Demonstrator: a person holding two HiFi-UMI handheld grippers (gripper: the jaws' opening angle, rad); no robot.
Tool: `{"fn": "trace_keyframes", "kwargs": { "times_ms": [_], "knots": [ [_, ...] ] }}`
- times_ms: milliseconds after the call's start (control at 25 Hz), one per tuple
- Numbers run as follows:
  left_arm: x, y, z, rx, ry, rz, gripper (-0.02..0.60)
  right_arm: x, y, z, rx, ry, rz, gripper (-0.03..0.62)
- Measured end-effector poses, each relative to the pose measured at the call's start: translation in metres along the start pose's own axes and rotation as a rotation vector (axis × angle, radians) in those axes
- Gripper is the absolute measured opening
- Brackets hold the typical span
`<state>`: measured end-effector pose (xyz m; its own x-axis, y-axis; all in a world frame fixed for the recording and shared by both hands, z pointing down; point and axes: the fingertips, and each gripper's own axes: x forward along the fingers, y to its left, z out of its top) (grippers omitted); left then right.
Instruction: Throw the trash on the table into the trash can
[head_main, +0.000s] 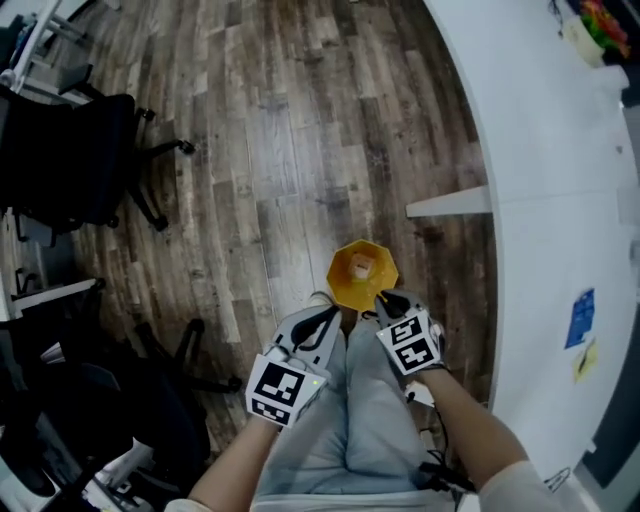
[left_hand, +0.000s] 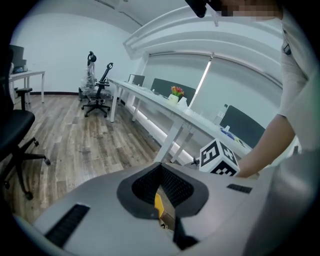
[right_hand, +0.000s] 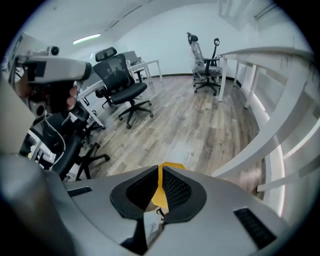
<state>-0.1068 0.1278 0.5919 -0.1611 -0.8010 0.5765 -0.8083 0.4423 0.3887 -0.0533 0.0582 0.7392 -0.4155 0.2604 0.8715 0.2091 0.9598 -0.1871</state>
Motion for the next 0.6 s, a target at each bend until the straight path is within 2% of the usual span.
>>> {"fn": "trace_keyframes", "kwargs": {
  "times_ms": [320, 600],
  "knots": [
    [-0.052, -0.037, 0.064, 0.032, -0.057, 0.023, 0.002, -0.131, 0.015, 0.091, 0.029, -0.236, 0.026, 0.037],
    [-0.085, -0.067, 0.127, 0.017, -0.117, 0.001, 0.002, -0.24, 0.009, 0.158, 0.05, -0.419, -0.005, 0.034]
  ]
}}
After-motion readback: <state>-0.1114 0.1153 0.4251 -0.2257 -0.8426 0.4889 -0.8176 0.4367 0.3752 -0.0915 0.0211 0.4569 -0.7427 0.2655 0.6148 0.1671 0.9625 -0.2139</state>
